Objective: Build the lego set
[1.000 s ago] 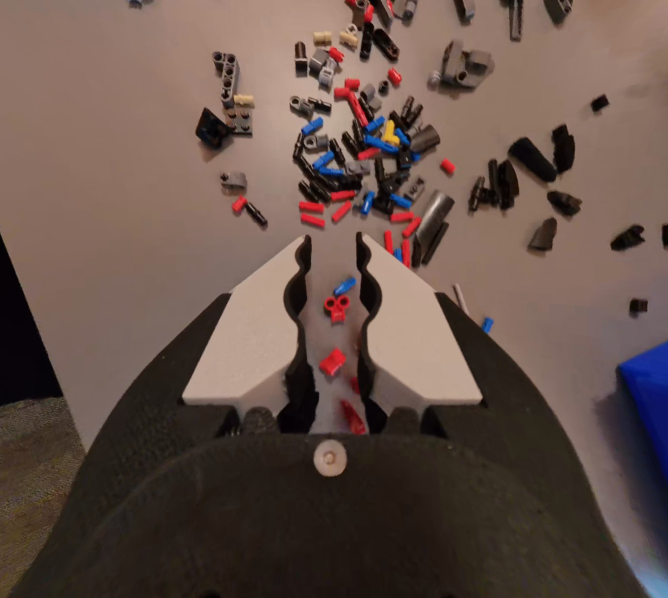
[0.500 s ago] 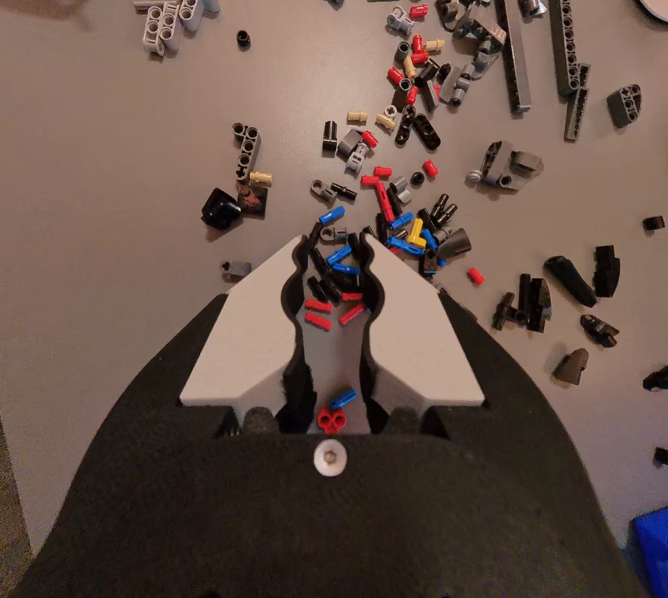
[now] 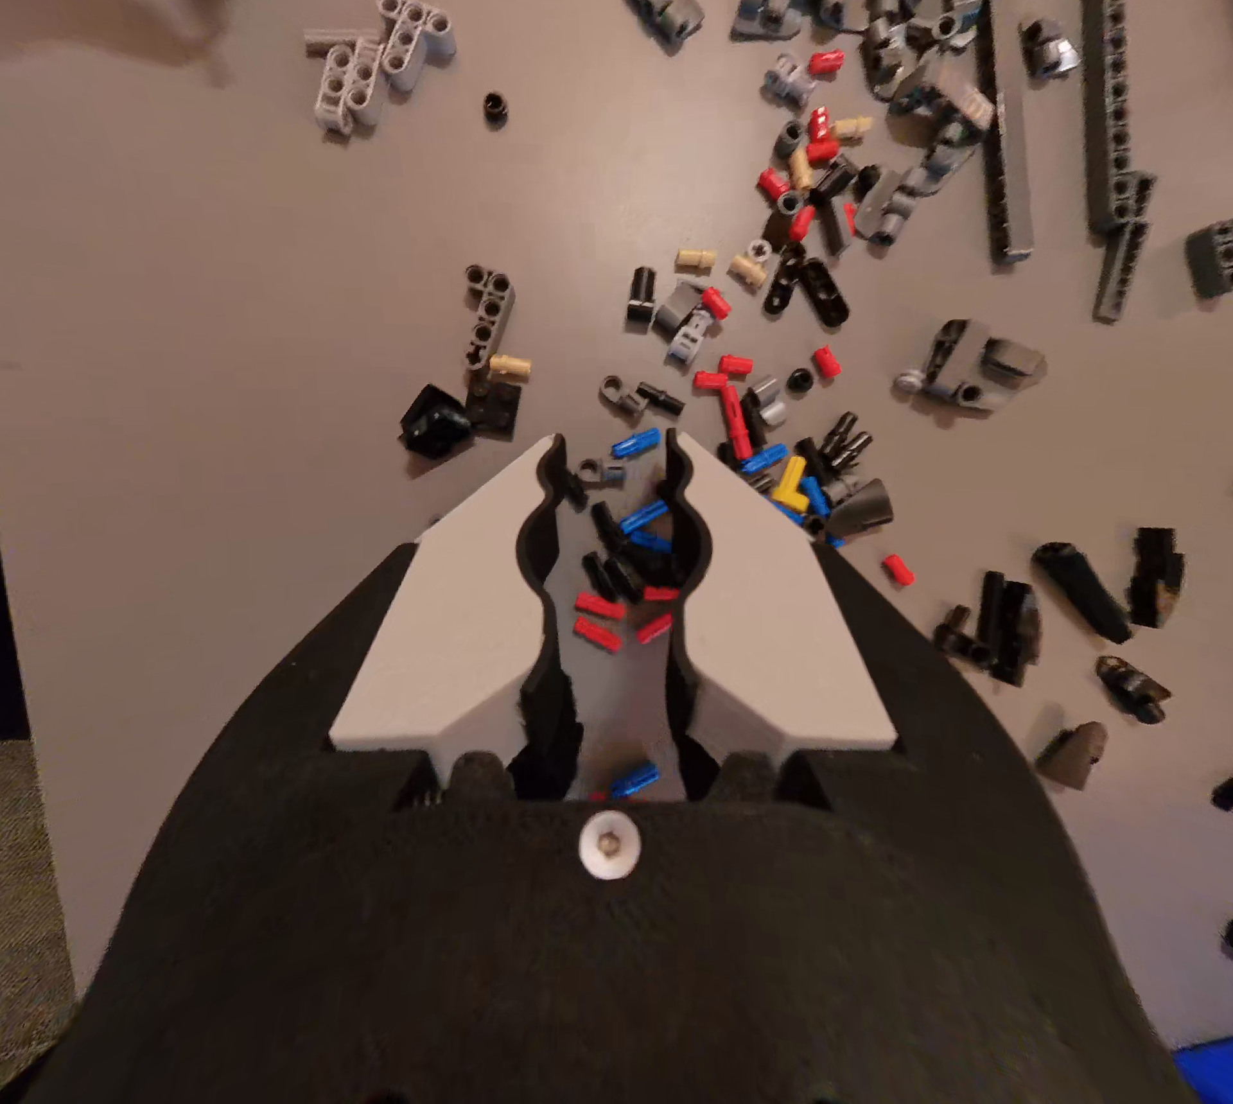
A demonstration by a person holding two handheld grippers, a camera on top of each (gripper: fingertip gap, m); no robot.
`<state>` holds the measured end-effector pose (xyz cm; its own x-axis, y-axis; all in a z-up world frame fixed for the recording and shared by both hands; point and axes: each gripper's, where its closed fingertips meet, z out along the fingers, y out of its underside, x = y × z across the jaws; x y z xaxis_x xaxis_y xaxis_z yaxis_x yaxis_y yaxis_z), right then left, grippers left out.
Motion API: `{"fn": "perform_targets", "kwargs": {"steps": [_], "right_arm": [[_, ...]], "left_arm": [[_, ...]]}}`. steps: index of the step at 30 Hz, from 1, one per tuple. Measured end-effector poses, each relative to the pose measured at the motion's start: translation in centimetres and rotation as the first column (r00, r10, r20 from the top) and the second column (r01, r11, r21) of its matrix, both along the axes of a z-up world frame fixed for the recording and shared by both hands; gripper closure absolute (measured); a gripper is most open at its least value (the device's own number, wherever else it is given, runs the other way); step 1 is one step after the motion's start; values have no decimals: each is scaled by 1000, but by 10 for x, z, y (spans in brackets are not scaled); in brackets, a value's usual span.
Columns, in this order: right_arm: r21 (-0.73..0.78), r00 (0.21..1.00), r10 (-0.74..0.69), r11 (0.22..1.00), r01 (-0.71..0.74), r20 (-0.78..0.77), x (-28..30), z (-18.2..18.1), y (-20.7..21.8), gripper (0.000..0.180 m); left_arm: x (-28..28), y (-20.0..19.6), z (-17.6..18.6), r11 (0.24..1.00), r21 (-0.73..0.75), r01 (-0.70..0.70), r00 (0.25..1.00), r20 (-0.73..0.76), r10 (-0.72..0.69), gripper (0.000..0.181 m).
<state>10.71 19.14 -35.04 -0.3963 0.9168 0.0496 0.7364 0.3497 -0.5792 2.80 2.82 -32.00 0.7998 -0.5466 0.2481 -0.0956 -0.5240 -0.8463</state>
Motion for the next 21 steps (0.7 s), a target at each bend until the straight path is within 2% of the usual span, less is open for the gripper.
{"fn": "perform_targets", "kwargs": {"steps": [4, 9, 14, 21], "right_arm": [[27, 1000, 13, 1000, -13, -16, -16, 6, 4, 150], [62, 999, 50, 997, -50, -7, -37, 4, 6, 157], [25, 999, 19, 1000, -19, -32, -62, 8, 10, 168], [-7, 1000, -1, 1000, 2, 21, -77, -7, 13, 173]], "left_arm": [[-2, 1, 1, 1000, 3, -1, 1000, -10, 1, 175], [-6, 0, 2, 1000, 5, -5, 1000, -21, 5, 175], [-8, -1, 1, 1000, 5, -4, 1000, -19, 5, 175], [-10, -1, 6, 1000, 24, -8, 1000, -17, 8, 175]]}}
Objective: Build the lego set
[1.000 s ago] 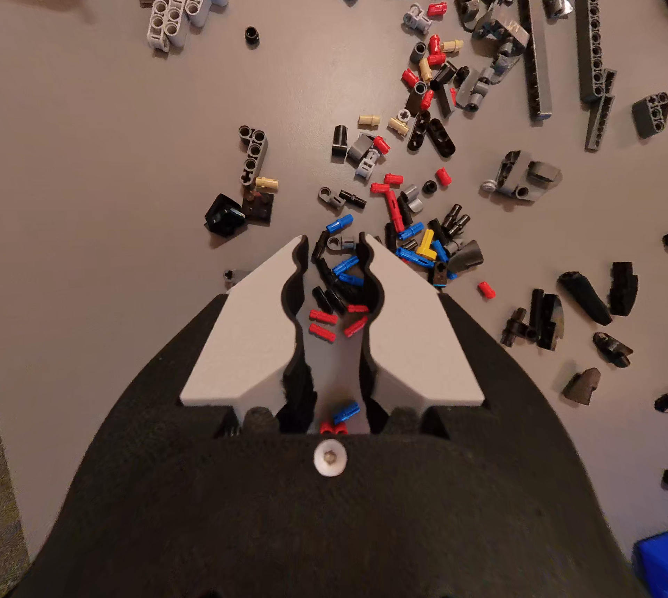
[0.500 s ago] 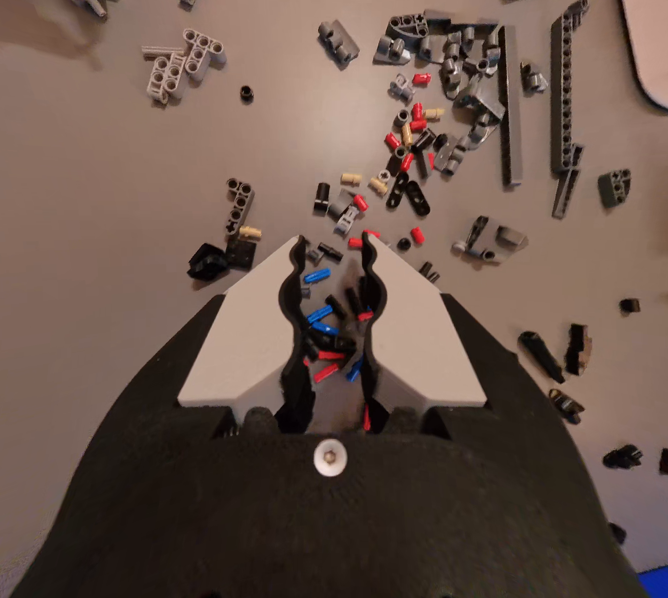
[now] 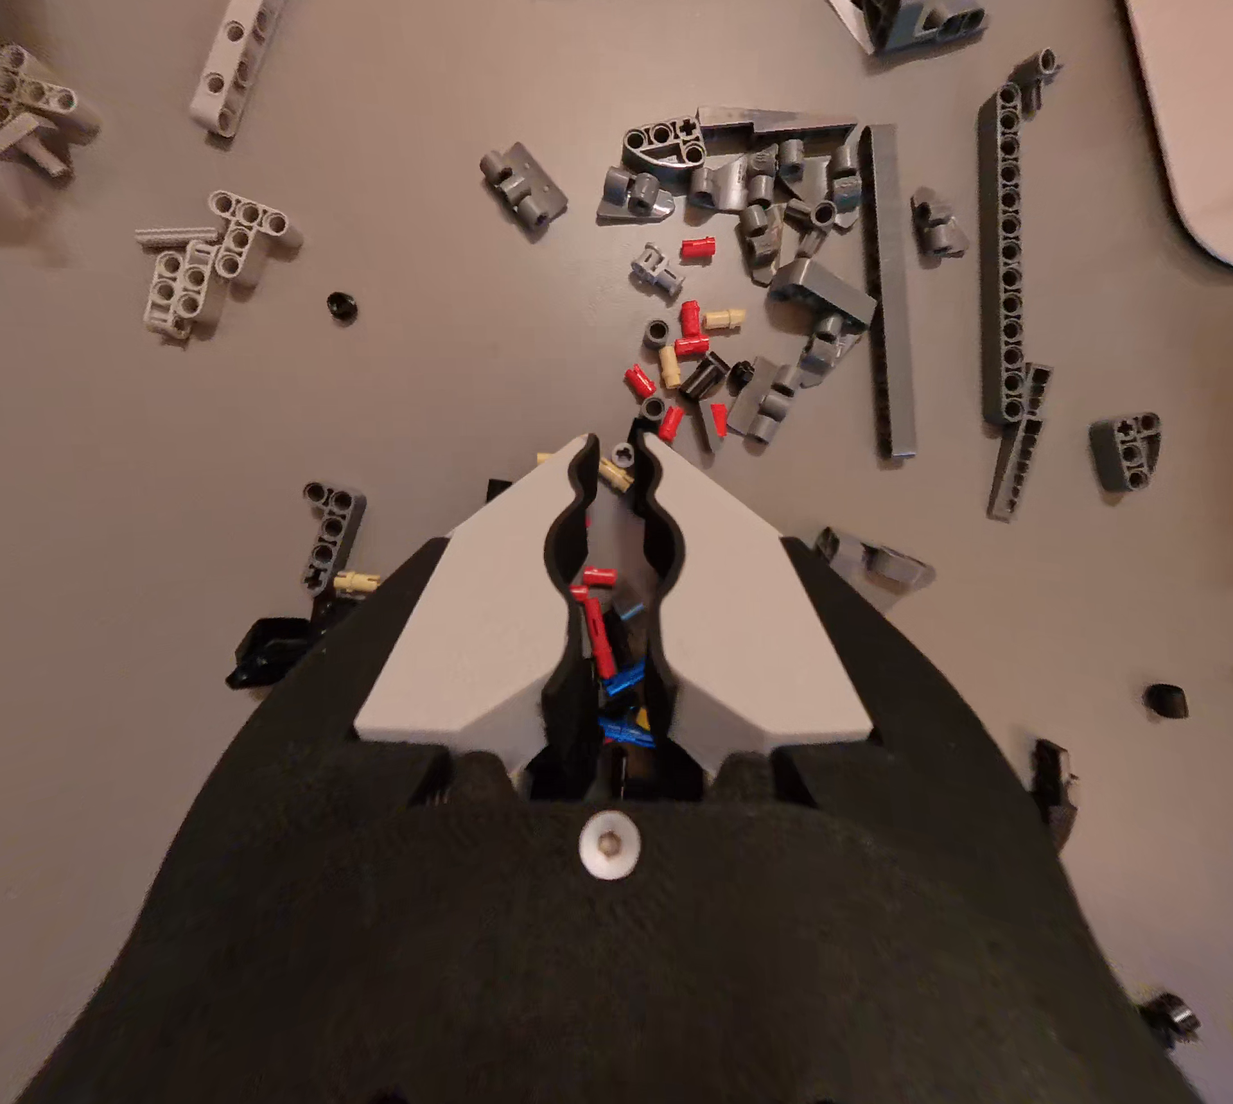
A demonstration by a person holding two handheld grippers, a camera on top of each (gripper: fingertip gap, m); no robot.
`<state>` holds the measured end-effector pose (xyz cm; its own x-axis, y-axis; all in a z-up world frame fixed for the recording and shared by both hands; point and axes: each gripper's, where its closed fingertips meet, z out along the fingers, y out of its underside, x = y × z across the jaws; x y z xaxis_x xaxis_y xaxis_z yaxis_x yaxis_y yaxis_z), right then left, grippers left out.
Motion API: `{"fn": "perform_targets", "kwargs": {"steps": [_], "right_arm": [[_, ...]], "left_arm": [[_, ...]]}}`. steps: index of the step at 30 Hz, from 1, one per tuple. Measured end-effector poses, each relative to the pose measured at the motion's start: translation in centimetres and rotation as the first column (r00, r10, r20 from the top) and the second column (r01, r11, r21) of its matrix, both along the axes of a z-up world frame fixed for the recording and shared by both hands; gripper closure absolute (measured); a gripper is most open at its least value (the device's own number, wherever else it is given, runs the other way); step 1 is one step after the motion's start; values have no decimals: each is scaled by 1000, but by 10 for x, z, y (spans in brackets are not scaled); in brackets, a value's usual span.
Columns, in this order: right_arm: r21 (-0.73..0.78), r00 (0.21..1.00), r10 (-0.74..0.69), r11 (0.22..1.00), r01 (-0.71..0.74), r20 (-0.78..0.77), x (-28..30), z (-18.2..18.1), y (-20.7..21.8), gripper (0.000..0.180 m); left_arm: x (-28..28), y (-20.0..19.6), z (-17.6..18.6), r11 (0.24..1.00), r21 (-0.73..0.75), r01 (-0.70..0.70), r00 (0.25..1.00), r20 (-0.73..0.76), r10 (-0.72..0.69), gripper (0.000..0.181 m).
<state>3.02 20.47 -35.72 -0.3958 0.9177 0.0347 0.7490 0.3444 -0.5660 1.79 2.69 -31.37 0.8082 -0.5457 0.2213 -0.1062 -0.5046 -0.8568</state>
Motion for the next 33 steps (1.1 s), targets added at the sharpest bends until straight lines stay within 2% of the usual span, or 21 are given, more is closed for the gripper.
{"fn": "perform_targets", "kwargs": {"steps": [2, 14, 17, 21, 26, 33], "right_arm": [[3, 1000, -14, 1000, 14, 3, -2, -1, 2, 177], [3, 999, -42, 999, 42, 21, 3, 0, 7, 171], [49, 1000, 5, 999, -6, 12, 4, -1, 5, 170], [122, 999, -16, 993, 12, 29, 5, -2, 15, 165], [98, 1000, 23, 995, -25, 18, 4, 9, 10, 163], [64, 997, 23, 998, -28, 79, 2, -4, 5, 171]], "left_arm": [[-1, 0, 0, 1000, 0, -1, 1000, 6, 1, 175], [0, 1, 1, 1000, 2, 6, 1000, 11, -6, 175], [0, 1, 1, 1000, 1, 7, 1000, 13, -7, 175], [1, 1, 0, 1000, 1, 9, 1000, 13, -9, 175], [2, 1, 1, 1000, 1, 11, 1000, 13, -11, 175], [2, 2, 1, 1000, 1, 13, 1000, 13, -13, 175]]}}
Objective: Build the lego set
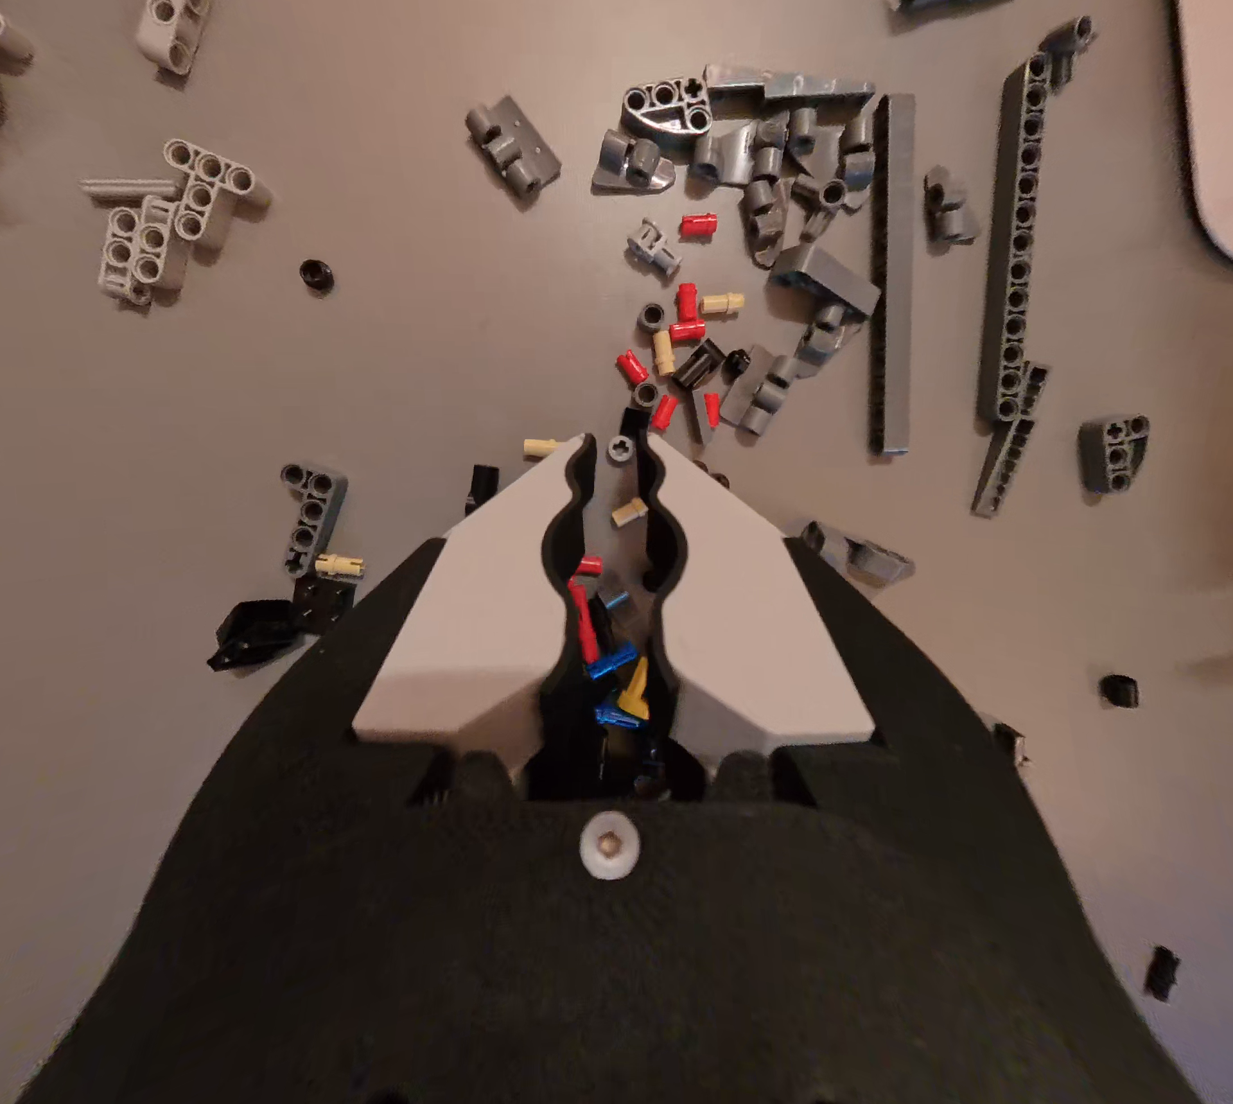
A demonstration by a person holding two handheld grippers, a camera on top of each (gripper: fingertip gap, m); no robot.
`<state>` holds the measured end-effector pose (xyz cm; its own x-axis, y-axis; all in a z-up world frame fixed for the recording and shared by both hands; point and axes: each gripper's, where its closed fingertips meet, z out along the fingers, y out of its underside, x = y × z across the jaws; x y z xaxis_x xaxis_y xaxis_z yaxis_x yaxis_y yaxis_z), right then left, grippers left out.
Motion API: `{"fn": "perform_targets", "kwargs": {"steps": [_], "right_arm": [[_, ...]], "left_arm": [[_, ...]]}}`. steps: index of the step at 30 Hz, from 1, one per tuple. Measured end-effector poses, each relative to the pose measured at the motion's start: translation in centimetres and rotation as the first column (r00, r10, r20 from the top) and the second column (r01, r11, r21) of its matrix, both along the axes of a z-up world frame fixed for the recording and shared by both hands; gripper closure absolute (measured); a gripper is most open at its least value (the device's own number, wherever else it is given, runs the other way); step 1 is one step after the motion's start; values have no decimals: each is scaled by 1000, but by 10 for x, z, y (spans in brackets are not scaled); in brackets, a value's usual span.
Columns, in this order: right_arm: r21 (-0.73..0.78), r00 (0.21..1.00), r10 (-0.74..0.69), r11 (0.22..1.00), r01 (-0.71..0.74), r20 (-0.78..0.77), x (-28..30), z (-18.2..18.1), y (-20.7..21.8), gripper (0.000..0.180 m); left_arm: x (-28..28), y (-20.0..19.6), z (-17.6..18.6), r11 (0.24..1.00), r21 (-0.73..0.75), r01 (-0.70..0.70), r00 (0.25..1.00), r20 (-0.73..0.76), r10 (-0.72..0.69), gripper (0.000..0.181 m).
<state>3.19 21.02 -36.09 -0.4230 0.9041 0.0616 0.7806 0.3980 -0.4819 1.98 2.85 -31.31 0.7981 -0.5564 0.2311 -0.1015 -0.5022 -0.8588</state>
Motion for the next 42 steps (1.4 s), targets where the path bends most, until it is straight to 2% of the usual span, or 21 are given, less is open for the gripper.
{"fn": "perform_targets", "kwargs": {"steps": [2, 8, 12, 19, 26, 30, 34, 42], "right_arm": [[7, 1000, -7, 1000, 7, -1, -1, 0, 2, 176], [-39, 999, -27, 999, 26, -38, -1, 6, 1, 176], [-142, 980, -19, 990, -10, -196, -7, 50, -22, 176], [-264, 887, 115, 931, -254, -448, -9, 132, -100, 176], [-286, 807, 145, 887, -363, -573, -4, 178, -128, 176], [-247, 765, 171, 884, -398, -621, -1, 195, -140, 176], [-227, 760, 173, 893, -390, -626, 0, 202, -146, 176], [-225, 757, 182, 888, -400, -627, 1, 205, -151, 176]], "left_arm": [[-1, 0, 0, 1000, 1, -2, 1000, 2, 2, 175], [-1, 6, 4, 1000, 12, -12, 1000, 16, 12, 175], [-1, 20, 21, 997, 77, -27, 1000, 0, 27, 175], [4, 42, 56, 978, 207, -15, 1000, -16, 19, 175], [0, 42, 99, 940, 340, -3, 993, -111, 44, 175], [2, 41, 121, 912, 410, 24, 975, -213, 69, 175], [9, 40, 131, 892, 449, 54, 959, -271, 79, 175], [14, 38, 138, 878, 475, 51, 954, -284, 98, 175]]}}
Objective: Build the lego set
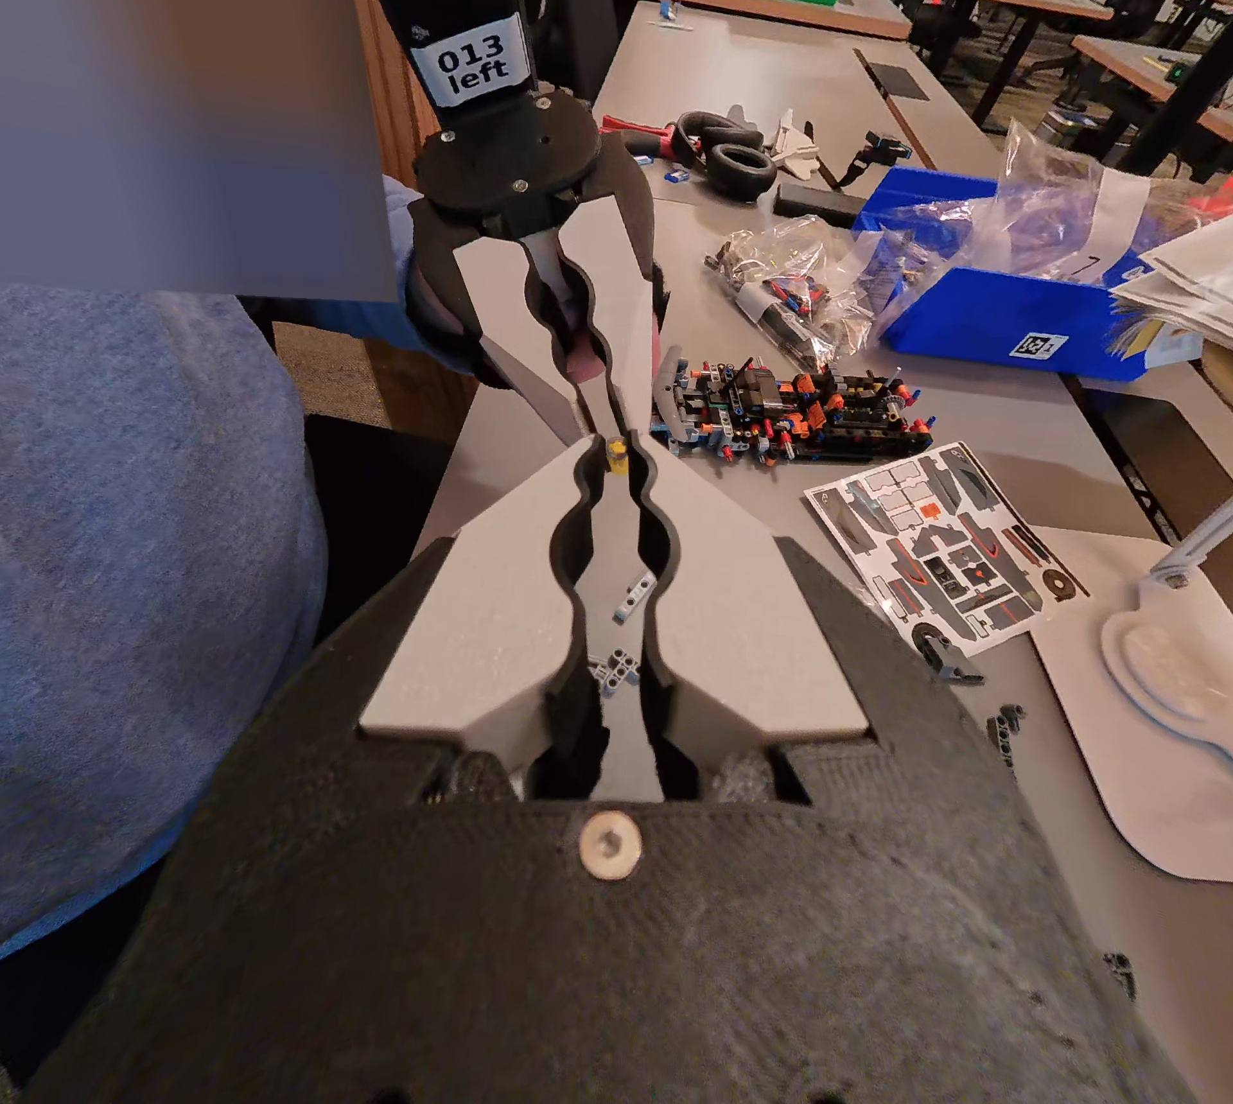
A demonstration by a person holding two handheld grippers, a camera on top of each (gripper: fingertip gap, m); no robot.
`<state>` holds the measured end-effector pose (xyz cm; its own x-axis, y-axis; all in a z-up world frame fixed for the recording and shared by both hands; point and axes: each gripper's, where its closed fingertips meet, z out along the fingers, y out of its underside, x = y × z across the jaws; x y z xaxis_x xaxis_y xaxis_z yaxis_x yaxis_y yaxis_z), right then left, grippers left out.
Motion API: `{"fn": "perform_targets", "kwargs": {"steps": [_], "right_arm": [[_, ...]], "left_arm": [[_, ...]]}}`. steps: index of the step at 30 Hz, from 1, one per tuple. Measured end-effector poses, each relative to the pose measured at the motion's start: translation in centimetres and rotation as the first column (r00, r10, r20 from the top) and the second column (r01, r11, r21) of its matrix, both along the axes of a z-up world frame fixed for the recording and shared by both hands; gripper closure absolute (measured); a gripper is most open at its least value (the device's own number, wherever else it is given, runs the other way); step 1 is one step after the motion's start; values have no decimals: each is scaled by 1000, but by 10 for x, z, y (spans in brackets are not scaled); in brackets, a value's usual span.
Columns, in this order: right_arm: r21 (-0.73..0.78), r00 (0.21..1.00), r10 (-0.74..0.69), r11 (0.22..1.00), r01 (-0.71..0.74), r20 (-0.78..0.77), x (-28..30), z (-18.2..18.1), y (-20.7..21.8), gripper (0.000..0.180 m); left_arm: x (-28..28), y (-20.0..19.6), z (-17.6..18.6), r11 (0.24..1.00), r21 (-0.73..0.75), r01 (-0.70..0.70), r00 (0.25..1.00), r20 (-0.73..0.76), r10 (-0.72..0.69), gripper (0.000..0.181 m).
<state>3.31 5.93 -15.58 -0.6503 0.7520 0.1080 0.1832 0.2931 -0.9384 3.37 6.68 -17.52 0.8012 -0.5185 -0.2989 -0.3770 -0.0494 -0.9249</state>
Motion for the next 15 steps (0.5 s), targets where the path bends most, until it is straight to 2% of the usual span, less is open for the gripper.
{"fn": "perform_targets", "kwargs": {"steps": [15], "right_arm": [[71, 995, 61, 996, -55, -73, 9, 4, 2, 176]], "left_arm": [[9, 0, 6, 994, -9, 106, 988, 110, -105, 175]]}}
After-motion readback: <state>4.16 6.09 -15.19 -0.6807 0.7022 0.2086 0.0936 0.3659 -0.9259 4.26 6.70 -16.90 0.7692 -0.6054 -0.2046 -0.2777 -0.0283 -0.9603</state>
